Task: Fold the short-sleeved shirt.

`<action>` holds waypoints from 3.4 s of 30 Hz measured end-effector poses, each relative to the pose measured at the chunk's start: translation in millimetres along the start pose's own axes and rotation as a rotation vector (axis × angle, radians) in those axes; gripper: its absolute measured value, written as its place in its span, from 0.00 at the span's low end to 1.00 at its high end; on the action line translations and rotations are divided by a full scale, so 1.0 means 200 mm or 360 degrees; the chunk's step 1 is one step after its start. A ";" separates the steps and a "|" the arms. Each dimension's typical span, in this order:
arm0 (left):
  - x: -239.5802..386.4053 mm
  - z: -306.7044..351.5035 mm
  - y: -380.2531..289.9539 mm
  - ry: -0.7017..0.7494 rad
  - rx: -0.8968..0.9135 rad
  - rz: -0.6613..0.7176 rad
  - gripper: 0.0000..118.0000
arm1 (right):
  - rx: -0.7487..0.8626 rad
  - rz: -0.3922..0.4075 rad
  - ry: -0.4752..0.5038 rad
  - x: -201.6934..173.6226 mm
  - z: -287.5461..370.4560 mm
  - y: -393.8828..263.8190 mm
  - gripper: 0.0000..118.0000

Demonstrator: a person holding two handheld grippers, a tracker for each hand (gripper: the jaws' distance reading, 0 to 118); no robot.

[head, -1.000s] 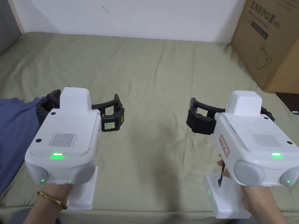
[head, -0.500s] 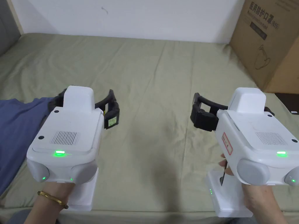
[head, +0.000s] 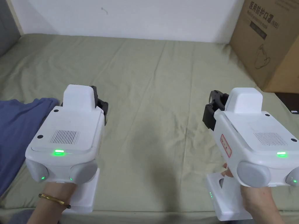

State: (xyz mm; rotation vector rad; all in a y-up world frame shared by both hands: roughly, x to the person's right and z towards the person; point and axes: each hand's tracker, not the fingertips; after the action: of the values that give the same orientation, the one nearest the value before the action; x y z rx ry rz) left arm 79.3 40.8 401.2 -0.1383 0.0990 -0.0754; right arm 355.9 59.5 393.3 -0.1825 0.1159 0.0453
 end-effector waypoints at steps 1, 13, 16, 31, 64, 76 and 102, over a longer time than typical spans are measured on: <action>0.00 0.00 0.00 -0.0002 0.0000 0.0005 0.00 | 0.0000 -0.0004 0.0002 0.00 0.00 0.00 0.00; 0.00 0.00 0.00 -0.0008 0.0004 0.0004 0.00 | 0.0001 -0.0011 0.0008 0.01 0.01 0.01 0.00; -0.02 0.00 0.00 0.0000 0.0005 0.0025 0.00 | -0.0005 0.0011 0.0017 -0.01 0.01 0.02 0.00; -0.54 0.26 0.00 0.0469 0.0011 0.0042 0.00 | 0.0052 0.0088 0.0477 -0.57 -0.10 0.12 0.00; -1.39 -0.10 -0.01 0.0594 -0.0492 0.0267 1.00 | -0.0063 0.0179 0.0935 -1.03 -0.26 0.09 0.00; -1.77 -1.26 -0.52 0.0441 -0.1461 0.0301 1.00 | -0.0228 0.0184 0.0774 -0.98 -0.60 0.02 0.00; -1.72 -0.83 -0.17 0.0600 -0.0907 0.0640 0.00 | -0.0246 0.0176 0.0699 -0.77 -0.36 0.03 0.00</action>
State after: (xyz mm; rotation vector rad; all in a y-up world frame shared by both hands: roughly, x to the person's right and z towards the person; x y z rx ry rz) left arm -281.4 13.6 274.8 -0.6697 0.5229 0.3343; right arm 194.1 47.0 339.9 -0.3390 0.5617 0.1241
